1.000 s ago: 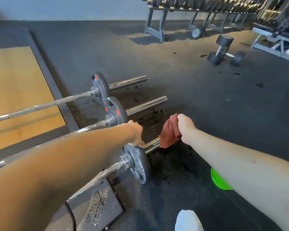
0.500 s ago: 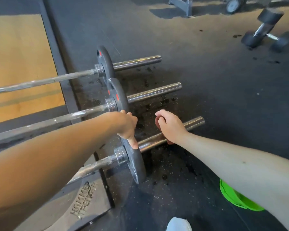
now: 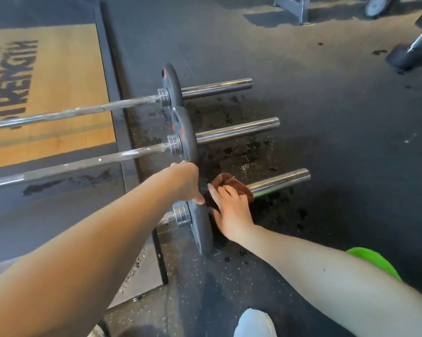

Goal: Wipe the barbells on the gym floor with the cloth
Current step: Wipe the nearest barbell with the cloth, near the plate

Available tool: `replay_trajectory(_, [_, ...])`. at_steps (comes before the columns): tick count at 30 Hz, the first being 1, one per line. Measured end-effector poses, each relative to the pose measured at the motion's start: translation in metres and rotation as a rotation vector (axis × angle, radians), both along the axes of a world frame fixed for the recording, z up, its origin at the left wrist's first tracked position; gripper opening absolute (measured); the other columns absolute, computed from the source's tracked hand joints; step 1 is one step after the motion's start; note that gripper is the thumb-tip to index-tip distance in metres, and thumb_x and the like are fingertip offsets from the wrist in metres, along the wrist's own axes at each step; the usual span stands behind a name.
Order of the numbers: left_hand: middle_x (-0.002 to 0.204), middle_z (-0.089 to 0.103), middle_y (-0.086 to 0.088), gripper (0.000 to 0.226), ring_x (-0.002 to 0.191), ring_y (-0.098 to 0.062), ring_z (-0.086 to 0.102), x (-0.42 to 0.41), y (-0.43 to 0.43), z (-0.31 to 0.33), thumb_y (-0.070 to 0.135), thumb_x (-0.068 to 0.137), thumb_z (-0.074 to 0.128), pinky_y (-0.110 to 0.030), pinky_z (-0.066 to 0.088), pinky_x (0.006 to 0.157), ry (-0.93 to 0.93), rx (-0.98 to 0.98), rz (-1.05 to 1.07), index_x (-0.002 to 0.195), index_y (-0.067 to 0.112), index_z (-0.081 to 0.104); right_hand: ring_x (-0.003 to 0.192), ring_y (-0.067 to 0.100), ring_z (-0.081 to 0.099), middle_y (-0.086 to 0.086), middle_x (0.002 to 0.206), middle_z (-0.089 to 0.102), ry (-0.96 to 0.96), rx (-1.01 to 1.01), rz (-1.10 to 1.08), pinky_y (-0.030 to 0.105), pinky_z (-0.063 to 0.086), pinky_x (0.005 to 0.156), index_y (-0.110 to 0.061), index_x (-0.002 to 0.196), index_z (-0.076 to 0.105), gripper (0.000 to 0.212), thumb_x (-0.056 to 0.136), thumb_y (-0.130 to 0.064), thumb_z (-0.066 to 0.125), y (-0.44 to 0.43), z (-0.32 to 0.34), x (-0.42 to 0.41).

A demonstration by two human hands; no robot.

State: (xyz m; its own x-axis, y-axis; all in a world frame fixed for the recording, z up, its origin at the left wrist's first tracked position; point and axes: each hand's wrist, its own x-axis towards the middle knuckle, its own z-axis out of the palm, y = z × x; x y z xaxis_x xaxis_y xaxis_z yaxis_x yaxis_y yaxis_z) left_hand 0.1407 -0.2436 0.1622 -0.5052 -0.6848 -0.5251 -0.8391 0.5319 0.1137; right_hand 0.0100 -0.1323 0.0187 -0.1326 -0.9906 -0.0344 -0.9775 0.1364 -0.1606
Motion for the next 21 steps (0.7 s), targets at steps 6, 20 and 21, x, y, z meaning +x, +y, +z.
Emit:
replay_trajectory(6, [0.154,0.044,-0.007,0.089,0.137,-0.028,0.049,0.002,0.011,0.002,0.040,0.085,0.080,-0.038,0.043,0.108,0.086,0.069,0.127,0.157,0.015,0.034,0.150,0.025,0.022,0.003,0.160,0.032,0.065,0.157,0.028,0.052,0.044,0.103,-0.028,0.162,0.013,0.063,0.107,-0.031,0.045,-0.012,0.003,-0.005])
replay_trajectory(20, [0.159,0.035,-0.005,0.098,0.139,-0.031,0.047,0.003,-0.003,-0.005,0.054,0.087,0.074,-0.040,0.043,0.110,-0.010,0.067,0.038,0.163,0.019,0.021,0.157,0.020,0.007,-0.004,0.167,0.021,-0.132,0.082,-0.167,0.045,0.039,0.115,-0.028,0.162,0.017,0.073,0.102,-0.013,0.057,-0.007,-0.002,-0.017])
replay_trajectory(21, [0.158,0.036,-0.005,0.098,0.138,-0.030,0.048,0.000,-0.004,-0.003,0.055,0.086,0.074,-0.039,0.043,0.109,-0.039,0.057,0.026,0.162,0.019,0.023,0.157,0.019,0.007,-0.004,0.166,0.022,-0.143,0.072,-0.128,0.044,0.038,0.115,-0.029,0.162,0.018,0.074,0.102,-0.012,0.057,-0.009,-0.005,-0.009])
